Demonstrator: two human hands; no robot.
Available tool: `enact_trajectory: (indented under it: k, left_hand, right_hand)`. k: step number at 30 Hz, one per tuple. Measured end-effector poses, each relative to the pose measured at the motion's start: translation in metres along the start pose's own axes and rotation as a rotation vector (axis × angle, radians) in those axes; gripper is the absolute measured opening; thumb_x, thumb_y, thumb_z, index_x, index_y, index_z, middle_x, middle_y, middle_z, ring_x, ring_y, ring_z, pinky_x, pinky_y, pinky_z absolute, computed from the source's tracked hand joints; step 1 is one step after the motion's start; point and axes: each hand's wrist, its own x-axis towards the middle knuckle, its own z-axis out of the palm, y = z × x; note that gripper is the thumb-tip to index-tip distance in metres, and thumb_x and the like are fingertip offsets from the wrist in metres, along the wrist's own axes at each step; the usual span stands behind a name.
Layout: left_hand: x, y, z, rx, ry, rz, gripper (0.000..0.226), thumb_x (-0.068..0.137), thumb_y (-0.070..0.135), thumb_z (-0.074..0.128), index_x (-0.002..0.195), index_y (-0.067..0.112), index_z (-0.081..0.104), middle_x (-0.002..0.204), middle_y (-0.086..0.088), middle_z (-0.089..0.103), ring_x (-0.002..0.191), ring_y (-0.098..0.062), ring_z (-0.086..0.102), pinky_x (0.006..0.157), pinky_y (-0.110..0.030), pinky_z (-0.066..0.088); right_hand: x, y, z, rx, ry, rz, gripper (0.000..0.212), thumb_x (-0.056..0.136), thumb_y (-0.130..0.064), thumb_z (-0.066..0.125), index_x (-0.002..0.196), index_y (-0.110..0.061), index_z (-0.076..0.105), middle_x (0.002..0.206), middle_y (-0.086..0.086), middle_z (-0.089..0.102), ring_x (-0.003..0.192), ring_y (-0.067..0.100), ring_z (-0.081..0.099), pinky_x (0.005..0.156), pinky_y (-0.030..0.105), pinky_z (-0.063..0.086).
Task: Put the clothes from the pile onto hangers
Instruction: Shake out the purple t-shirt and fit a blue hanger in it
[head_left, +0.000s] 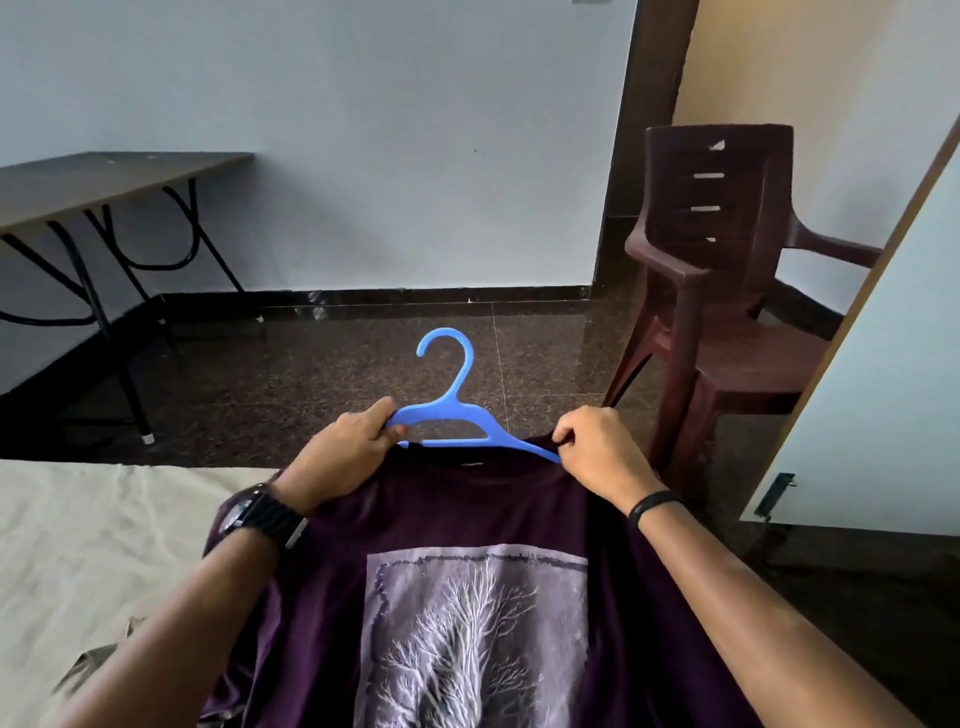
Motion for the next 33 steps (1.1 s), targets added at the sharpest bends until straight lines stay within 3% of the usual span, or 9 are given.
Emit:
enact_trajectory:
  k: [2, 7, 11, 13, 17, 21, 23, 27, 33]
  left_hand:
    - [0.003, 0.016, -0.001, 0.013, 0.051, 0.007, 0.020, 0.098, 0.032, 0.044, 0.081, 0.024, 0.038, 0.085, -0.003, 0.057, 0.088, -0.031, 0.054, 0.079, -0.043, 0.042]
    - [0.011, 0.048, -0.021, 0.001, 0.202, 0.002, 0.016, 0.096, 0.032, 0.046, 0.084, 0.022, 0.044, 0.083, 0.002, 0.055, 0.089, -0.027, 0.053, 0.073, -0.037, 0.036]
    - [0.017, 0.052, -0.056, -0.064, 0.289, 0.025, 0.011, 0.095, 0.033, 0.051, 0.086, 0.028, 0.052, 0.079, 0.008, 0.058, 0.086, -0.021, 0.055, 0.075, -0.037, 0.038]
    - [0.020, 0.055, -0.077, -0.146, 0.313, 0.090, 0.015, 0.090, 0.041, 0.053, 0.083, 0.027, 0.052, 0.075, 0.007, 0.059, 0.082, -0.023, 0.056, 0.077, -0.040, 0.042]
    - [0.024, 0.080, -0.121, -0.226, 0.393, 0.208, 0.024, 0.078, 0.047, 0.046, 0.077, 0.024, 0.052, 0.068, 0.003, 0.055, 0.069, -0.021, 0.051, 0.073, -0.043, 0.044]
    - [0.029, 0.117, -0.161, -0.301, 0.484, 0.343, 0.020, 0.087, 0.037, 0.055, 0.070, 0.028, 0.047, 0.063, 0.008, 0.046, 0.062, -0.014, 0.042, 0.067, -0.036, 0.036]
    - [0.031, 0.133, -0.178, -0.338, 0.515, 0.429, 0.024, 0.093, 0.020, 0.058, 0.072, 0.024, 0.047, 0.064, 0.007, 0.044, 0.061, -0.010, 0.039, 0.065, -0.032, 0.032]
    - [0.028, 0.162, -0.211, -0.337, 0.560, 0.536, 0.014, 0.097, 0.024, 0.054, 0.083, 0.022, 0.052, 0.068, 0.006, 0.054, 0.063, -0.011, 0.045, 0.064, -0.031, 0.036]
    - [0.019, 0.158, -0.253, -0.082, 0.634, 0.441, 0.027, 0.096, 0.048, 0.043, 0.084, 0.026, 0.050, 0.070, 0.000, 0.059, 0.072, -0.022, 0.056, 0.069, -0.038, 0.043]
  right_hand:
    - [-0.003, -0.012, -0.005, 0.056, 0.060, -0.056, 0.027, 0.071, 0.003, 0.053, 0.081, -0.010, 0.074, 0.087, 0.007, 0.072, 0.085, 0.025, 0.066, 0.079, 0.033, 0.052]
    - [-0.014, -0.039, -0.037, 0.336, 0.130, 0.014, 0.022, 0.076, 0.002, 0.063, 0.090, -0.013, 0.070, 0.073, -0.006, 0.065, 0.067, 0.003, 0.058, 0.064, 0.004, 0.040]
    - [-0.017, -0.043, -0.088, 0.561, -0.309, -0.059, 0.022, 0.087, -0.003, 0.063, 0.104, -0.016, 0.059, 0.087, 0.000, 0.067, 0.078, 0.013, 0.066, 0.073, 0.024, 0.055]
    - [-0.014, -0.049, -0.124, 0.671, -0.295, -0.113, 0.015, 0.093, 0.002, 0.053, 0.102, -0.009, 0.060, 0.084, 0.009, 0.069, 0.073, 0.016, 0.068, 0.067, 0.026, 0.057]
    - [0.005, -0.061, -0.199, 0.234, 0.212, -0.252, 0.011, 0.091, -0.012, 0.061, 0.096, -0.020, 0.068, 0.088, -0.007, 0.068, 0.080, 0.001, 0.064, 0.075, 0.015, 0.050]
    - [0.017, -0.081, -0.250, -0.031, -0.028, -0.256, 0.028, 0.089, -0.030, 0.066, 0.115, -0.020, 0.065, 0.099, -0.008, 0.065, 0.092, 0.005, 0.062, 0.090, 0.020, 0.046]
    - [0.019, -0.095, -0.267, -0.131, -0.062, -0.283, 0.015, 0.090, -0.034, 0.064, 0.099, -0.024, 0.069, 0.093, -0.008, 0.066, 0.090, 0.009, 0.062, 0.085, 0.023, 0.046]
    - [0.015, -0.121, -0.308, -0.118, 0.146, -0.355, 0.034, 0.090, -0.028, 0.064, 0.059, -0.035, 0.052, 0.063, -0.016, 0.054, 0.064, 0.000, 0.051, 0.066, 0.021, 0.038]
    - [0.002, -0.129, -0.360, -0.110, 0.390, -0.390, 0.028, 0.087, -0.030, 0.067, 0.073, -0.006, 0.066, 0.072, 0.012, 0.064, 0.071, 0.025, 0.057, 0.072, 0.036, 0.046]
